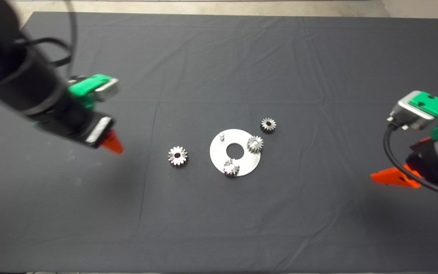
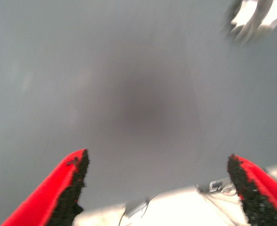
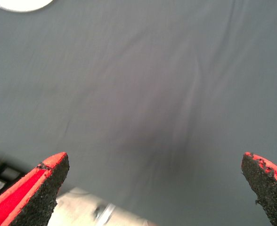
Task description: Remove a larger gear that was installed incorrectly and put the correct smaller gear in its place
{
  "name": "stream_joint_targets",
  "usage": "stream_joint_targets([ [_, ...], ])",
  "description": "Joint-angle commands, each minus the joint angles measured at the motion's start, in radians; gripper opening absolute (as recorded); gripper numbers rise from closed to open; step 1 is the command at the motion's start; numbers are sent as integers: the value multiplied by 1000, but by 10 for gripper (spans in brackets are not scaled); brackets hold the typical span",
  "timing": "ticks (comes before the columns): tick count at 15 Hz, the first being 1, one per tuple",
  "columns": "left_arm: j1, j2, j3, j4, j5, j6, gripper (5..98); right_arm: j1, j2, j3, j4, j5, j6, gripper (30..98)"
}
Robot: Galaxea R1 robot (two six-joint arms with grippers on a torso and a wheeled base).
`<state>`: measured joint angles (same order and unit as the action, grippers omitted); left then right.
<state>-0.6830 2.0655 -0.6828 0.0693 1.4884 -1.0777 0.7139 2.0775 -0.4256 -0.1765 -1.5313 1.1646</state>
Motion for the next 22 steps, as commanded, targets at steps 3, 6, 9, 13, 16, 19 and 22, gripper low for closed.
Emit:
stream_joint_targets([
  [3,-69,-38,262,-117,73,-144,771,-161,97,-148,-254,-11,-92,968],
  [6,-89,-41,313,-117,51,-218,828,-209,183,-288,-260,22,-92,968],
  [9,-93,-52,332,-117,32,-217,869,-211,264,-342,-300,25,-89,968],
  [13,-98,-54,340,-118,34,-217,917,-211,303,-408,-350,52,-83,968],
  [16,-110,-67,337,-118,30,-215,923,-248,333,-493,-351,198,-89,968],
  [19,-112,-73,336,-118,30,-215,976,-285,330,-536,-379,228,-88,968],
  [22,-112,-73,338,-118,32,-215,976,-358,323,-531,-544,270,-88,968],
])
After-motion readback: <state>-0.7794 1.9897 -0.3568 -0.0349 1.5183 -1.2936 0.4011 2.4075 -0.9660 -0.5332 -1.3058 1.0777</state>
